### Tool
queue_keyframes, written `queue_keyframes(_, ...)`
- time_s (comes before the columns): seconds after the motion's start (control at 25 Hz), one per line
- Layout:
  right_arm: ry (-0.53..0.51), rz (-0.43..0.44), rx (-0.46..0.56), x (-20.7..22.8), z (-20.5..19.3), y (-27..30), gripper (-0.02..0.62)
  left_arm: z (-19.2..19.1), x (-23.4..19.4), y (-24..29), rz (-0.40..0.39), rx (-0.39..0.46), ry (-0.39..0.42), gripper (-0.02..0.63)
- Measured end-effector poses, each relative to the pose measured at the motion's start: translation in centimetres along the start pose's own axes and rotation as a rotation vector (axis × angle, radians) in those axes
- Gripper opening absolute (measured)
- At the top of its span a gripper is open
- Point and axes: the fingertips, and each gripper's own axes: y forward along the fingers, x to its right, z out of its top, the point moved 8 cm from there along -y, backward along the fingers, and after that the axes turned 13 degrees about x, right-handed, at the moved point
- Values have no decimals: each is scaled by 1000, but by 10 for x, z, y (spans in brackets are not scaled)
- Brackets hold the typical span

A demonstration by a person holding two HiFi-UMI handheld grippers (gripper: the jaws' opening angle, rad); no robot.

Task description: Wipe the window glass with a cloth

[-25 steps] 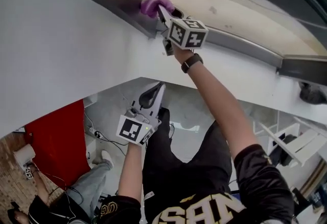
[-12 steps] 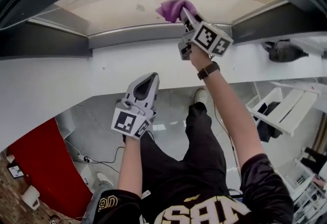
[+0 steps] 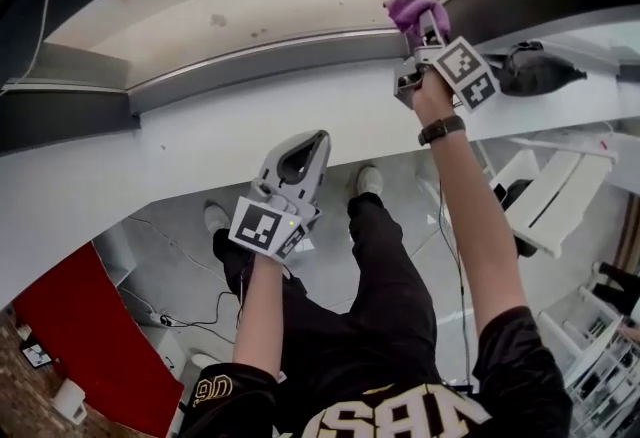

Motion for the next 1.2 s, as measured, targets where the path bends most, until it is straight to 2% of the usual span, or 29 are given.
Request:
queue_keyframes(0.08,-13,41,-33,-18,-23,-6,83,7,-11,-19,20,-12,8,17)
queue_keyframes(0.2,-83,155,-131,-76,-85,-20,83,28,-43,-63,66,-19,16,17)
queue_keyframes(0.4,-154,438,-362,-214,-227,-36,83,73,-102,-146,187,-37,76,17)
queue_keyframes(0.56,-167,630,-484,-316,-338,-43,83,106,-152,-209,254,-56,137,17)
queue_keyframes(0.68,-180,721,-559,-381,-415,-48,83,126,-172,-249,316,-68,170,17)
queue_keyframes(0.8,-196,756,-616,-427,-477,-53,83,142,-181,-283,360,-75,193,17)
queue_keyframes(0.88,-181,728,-624,-440,-498,-51,83,150,-184,-296,378,-71,198,17)
queue_keyframes(1.0,-146,646,-604,-427,-493,-41,83,149,-187,-299,387,-69,187,17)
queue_keyframes(1.08,-156,602,-584,-397,-468,-32,83,140,-184,-288,378,-72,166,17)
queue_keyframes(1.2,-176,525,-528,-329,-408,-15,83,120,-169,-250,337,-57,128,17)
